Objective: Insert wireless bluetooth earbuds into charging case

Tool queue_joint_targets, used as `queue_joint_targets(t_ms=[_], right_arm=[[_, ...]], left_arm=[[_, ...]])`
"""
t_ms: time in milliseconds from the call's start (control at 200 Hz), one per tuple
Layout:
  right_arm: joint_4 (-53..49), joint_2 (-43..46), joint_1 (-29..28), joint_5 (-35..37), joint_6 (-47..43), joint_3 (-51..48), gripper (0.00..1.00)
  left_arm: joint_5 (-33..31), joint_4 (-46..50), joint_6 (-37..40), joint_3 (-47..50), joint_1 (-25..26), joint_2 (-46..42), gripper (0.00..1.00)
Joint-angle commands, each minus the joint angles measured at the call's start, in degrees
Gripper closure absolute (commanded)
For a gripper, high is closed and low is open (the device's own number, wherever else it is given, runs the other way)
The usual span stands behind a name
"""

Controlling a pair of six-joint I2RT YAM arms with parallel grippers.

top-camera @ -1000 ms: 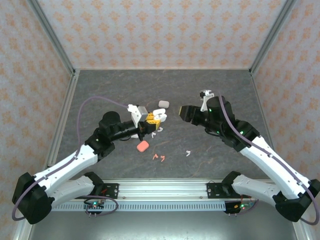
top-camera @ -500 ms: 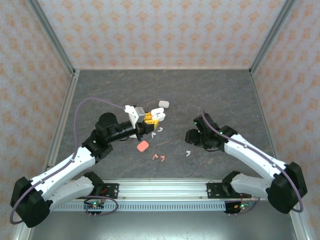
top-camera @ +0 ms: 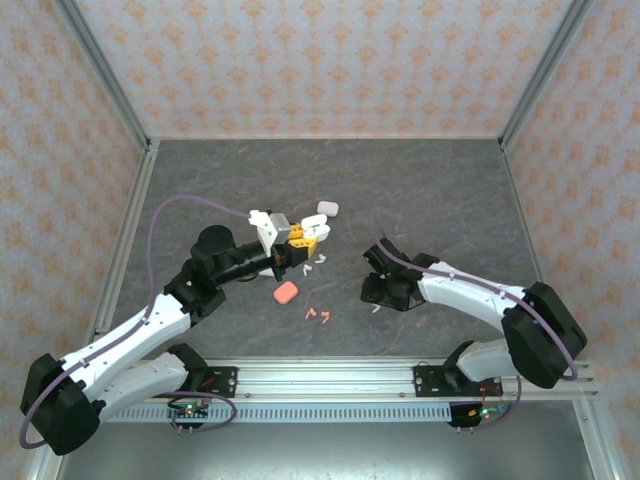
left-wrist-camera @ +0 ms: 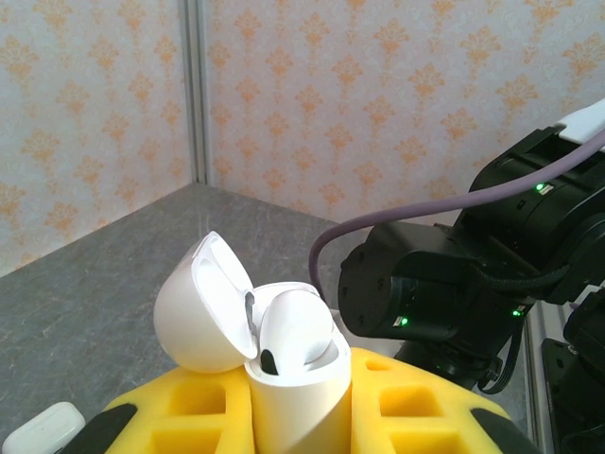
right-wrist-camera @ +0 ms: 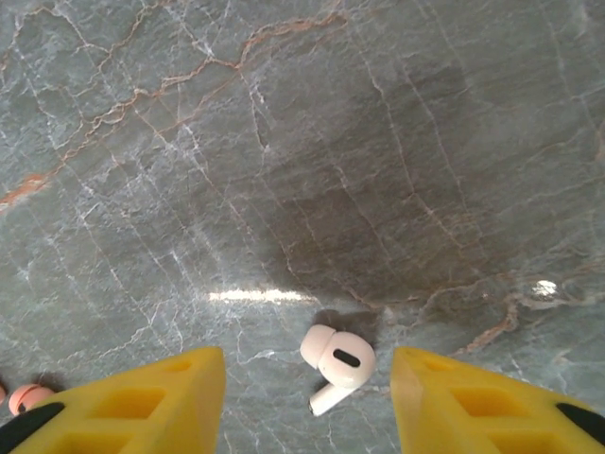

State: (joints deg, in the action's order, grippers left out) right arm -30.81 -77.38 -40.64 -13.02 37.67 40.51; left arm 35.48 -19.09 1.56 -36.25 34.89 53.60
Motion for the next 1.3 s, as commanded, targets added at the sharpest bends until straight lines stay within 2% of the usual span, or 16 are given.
queue_joint_targets(t_ms=[0,480,831,1121,1296], right_arm=[[1.84,-1.29,-0.4,1.85,0.83,-1.13,0.53],[2.15,-5.22,-0.84,1.63,-0.05,-1.55,0.68],[2.94,-6.22,-1.01,1.83,-1.77,-1.01,0.74],[2.5,8.28,-1.02,7.08,-9.03,0.95,0.75],[4.53,18.94,-1.02,5.58,-16.97,3.72,0.75]], left_arm=[[-0.55,-0.87,0.9,0.31,0.53,-0.96,1.0],[-1.11,-0.38,0.99,0.24,0.48,-0.87,1.0],[-1.46,0.11,1.08,0.44,0.51,-1.55,1.0],[-1.62,-1.0,0.68,0.92,0.53,-2.28,1.0],[-0.89,-3.08,-0.62,1.09,0.52,-1.75,1.0]])
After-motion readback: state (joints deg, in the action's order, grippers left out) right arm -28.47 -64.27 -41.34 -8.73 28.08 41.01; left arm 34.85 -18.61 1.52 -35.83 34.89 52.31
